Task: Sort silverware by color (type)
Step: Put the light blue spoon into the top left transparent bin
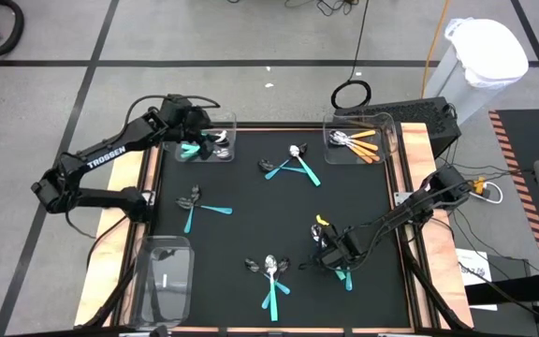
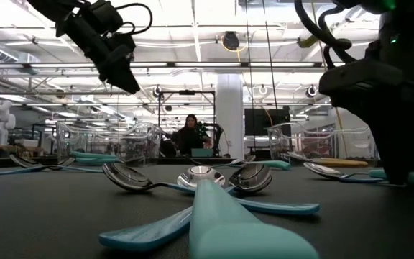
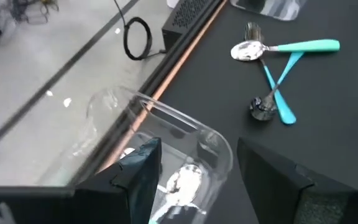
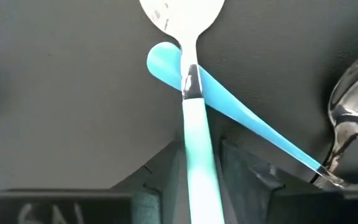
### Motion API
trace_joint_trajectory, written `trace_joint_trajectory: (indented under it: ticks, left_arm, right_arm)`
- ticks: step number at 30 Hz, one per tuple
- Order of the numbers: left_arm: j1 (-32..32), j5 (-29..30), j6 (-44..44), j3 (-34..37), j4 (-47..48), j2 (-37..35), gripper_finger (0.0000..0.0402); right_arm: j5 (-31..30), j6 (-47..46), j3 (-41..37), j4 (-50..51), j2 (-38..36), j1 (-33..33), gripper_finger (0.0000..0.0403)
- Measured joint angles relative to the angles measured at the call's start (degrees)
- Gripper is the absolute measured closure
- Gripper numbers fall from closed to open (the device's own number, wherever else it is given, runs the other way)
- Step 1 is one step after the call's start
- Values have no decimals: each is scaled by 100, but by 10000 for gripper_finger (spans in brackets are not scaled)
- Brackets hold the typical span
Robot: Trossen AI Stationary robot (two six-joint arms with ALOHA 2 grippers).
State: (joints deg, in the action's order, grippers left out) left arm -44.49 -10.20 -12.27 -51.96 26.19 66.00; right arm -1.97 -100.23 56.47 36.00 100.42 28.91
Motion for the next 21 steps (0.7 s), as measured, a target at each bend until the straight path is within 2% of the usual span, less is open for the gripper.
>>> trace_joint_trajectory:
  ticks: [5, 9, 12, 16, 21]
  left_arm:
    - [0, -205, 835, 2, 75, -19, 187]
    - [44, -1024, 1052, 2, 73, -28, 187]
    - [131, -1614, 1294, 2, 51, -31, 187]
    - [321, -2228, 1652, 2, -204, -28, 187]
    - [718, -2373, 1942, 4, -653, -28, 187]
  right_arm:
    - [-25, 67, 128, 89, 7, -7, 355]
    - [-311, 70, 384, 41, 13, -2, 358]
    - [-791, 33, 570, -114, 24, -30, 358]
    - [-1766, 16, 808, -134, -57, -146, 352]
    - [-3051, 395, 1127, -165, -67, -412, 348]
